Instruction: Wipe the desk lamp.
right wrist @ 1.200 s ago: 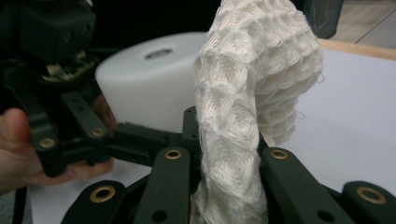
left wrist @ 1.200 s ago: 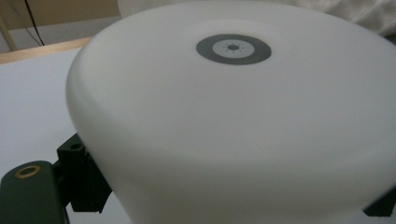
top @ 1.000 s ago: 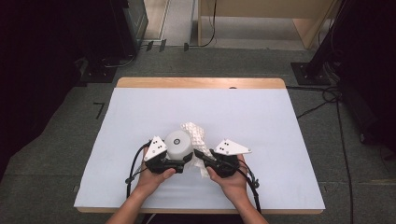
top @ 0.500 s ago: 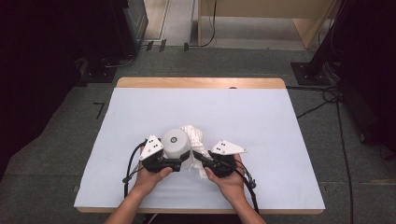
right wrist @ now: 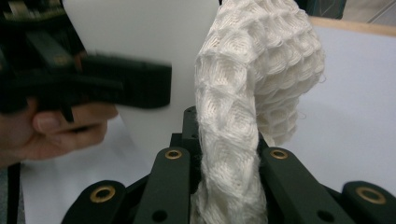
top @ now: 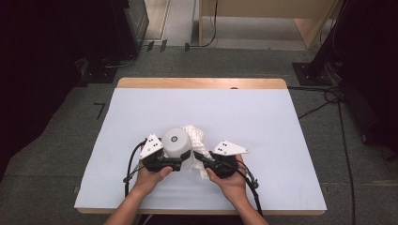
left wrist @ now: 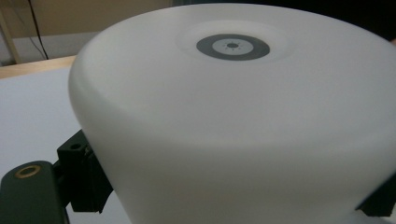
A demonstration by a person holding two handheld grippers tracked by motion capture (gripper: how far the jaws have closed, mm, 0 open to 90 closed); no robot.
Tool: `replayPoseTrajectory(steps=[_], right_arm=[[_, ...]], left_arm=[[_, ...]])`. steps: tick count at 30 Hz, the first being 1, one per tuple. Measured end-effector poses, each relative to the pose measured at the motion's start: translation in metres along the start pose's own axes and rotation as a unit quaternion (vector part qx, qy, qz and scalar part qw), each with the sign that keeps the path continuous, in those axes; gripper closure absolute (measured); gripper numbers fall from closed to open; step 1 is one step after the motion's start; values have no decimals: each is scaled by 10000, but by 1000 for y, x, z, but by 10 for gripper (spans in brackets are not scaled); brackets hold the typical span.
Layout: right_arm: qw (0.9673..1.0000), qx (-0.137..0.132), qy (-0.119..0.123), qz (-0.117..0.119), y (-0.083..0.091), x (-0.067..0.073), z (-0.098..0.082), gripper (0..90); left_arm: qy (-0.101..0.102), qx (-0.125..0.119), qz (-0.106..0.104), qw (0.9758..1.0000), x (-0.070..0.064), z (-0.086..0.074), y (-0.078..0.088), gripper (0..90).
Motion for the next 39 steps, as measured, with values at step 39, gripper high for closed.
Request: replayPoseTrajectory(steps=[39], right_arm=[[9988,-198,-206,-403,14,-27,5,789]], left_arm=[[-864,801,942,9886,1,-20,-27,85]])
Point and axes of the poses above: each handheld gripper's, and its own axes: y roughly backward along the jaws, z roughly out of its top, x roughly to its left, the point moved 3 cm from there along -y, roughly forward along the jaws, and after that the axes turned 9 degrees about -z, right-handed, at the moved point
